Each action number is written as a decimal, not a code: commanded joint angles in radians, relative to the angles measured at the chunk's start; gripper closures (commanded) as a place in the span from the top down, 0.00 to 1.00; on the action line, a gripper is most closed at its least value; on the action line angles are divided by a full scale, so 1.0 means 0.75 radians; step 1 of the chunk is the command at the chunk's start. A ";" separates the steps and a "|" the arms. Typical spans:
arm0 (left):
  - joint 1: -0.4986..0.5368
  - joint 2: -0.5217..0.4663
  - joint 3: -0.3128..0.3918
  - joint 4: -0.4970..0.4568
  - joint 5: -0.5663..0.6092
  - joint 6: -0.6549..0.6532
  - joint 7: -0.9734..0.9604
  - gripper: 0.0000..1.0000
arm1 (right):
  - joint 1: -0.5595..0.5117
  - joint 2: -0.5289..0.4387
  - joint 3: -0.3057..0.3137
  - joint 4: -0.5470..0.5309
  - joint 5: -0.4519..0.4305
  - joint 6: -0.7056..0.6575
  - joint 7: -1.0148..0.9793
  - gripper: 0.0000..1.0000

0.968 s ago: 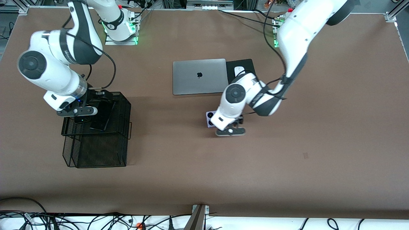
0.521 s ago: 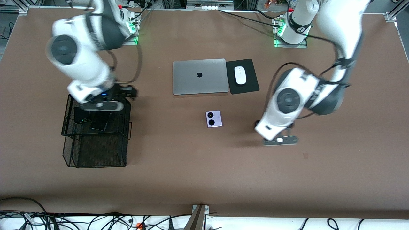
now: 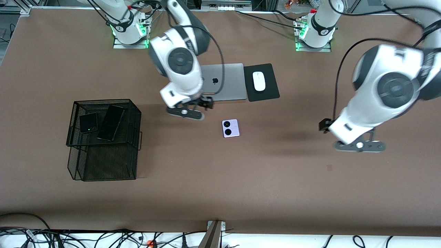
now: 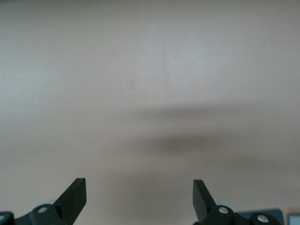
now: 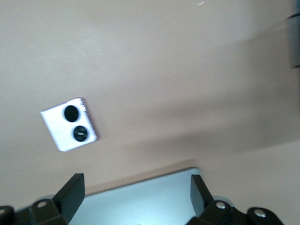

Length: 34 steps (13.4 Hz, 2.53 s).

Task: Place phones with both arms
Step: 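Grasp the white phone with the right gripper while the left gripper withdraws, then lift and carry the white phone to the basket with the right gripper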

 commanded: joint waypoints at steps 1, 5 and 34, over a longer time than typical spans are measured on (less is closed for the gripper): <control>-0.122 -0.183 0.313 -0.127 -0.196 -0.003 0.270 1.00 | 0.070 0.173 0.007 0.174 -0.045 0.023 0.181 1.00; -0.078 -0.396 0.361 -0.273 -0.200 0.006 0.371 1.00 | 0.134 0.298 0.007 0.232 -0.068 0.152 0.318 1.00; -0.043 -0.595 0.447 -0.461 -0.235 0.051 0.318 1.00 | 0.109 0.589 0.042 0.244 -0.119 0.653 -0.131 1.00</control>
